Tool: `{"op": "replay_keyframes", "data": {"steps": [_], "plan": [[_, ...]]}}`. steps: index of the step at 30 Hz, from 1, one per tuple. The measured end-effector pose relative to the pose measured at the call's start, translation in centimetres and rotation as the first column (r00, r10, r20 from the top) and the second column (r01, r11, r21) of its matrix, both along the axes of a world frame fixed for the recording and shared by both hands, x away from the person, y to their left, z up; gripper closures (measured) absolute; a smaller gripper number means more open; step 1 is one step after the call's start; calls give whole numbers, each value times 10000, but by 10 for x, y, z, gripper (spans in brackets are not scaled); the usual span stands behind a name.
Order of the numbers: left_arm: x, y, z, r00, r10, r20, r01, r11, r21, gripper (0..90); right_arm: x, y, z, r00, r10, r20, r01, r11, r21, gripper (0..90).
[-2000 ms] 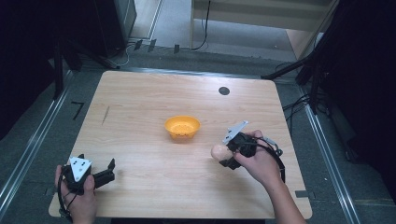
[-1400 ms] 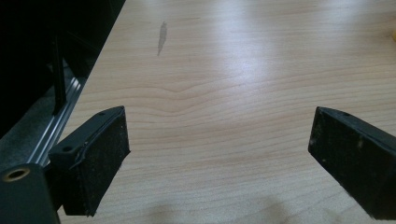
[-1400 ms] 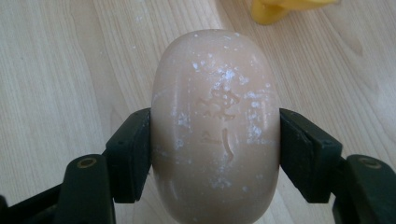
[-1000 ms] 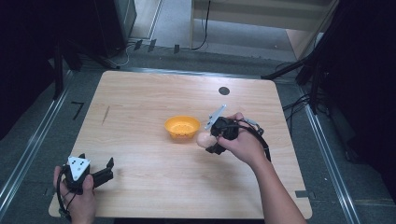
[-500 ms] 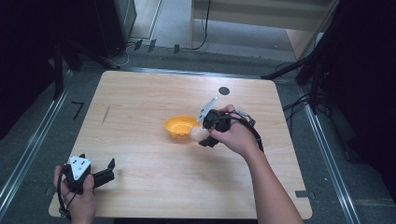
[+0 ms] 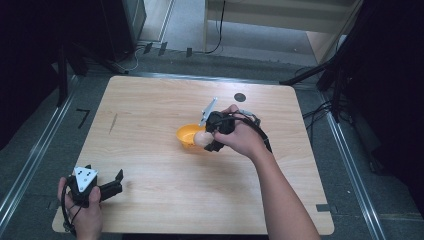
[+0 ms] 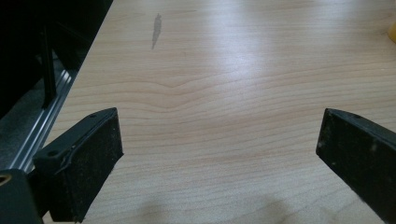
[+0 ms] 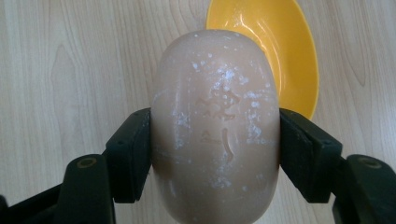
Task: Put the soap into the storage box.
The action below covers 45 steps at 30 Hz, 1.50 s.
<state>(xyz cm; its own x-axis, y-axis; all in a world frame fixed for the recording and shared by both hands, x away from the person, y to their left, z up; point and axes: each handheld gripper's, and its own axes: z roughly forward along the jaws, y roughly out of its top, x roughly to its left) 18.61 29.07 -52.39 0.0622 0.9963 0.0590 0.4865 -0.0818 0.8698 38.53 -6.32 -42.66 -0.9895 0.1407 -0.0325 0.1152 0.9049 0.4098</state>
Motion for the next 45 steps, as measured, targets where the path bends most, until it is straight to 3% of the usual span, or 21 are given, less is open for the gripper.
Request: {"op": "replay_keyframes", "data": {"steps": [9,14,37,45], "plan": [[0,0,0,10000,-9,25,10,10000,-65,8,12,5,-10,9992,-353,-194,354,9993,67,335],[0,0,0,10000,70,26,-69,10000,-69,8,18,5,-12,9994,-289,-204,294,9993,244,335],[1,1,0,10000,61,-69,-62,9998,-192,8,38,31,-16,9992,-279,-284,270,9992,-307,335],[2,2,0,9999,57,-127,-59,9998,-212,8,42,38,-22,9993,-2,-387,-19,9986,-536,335]]}}
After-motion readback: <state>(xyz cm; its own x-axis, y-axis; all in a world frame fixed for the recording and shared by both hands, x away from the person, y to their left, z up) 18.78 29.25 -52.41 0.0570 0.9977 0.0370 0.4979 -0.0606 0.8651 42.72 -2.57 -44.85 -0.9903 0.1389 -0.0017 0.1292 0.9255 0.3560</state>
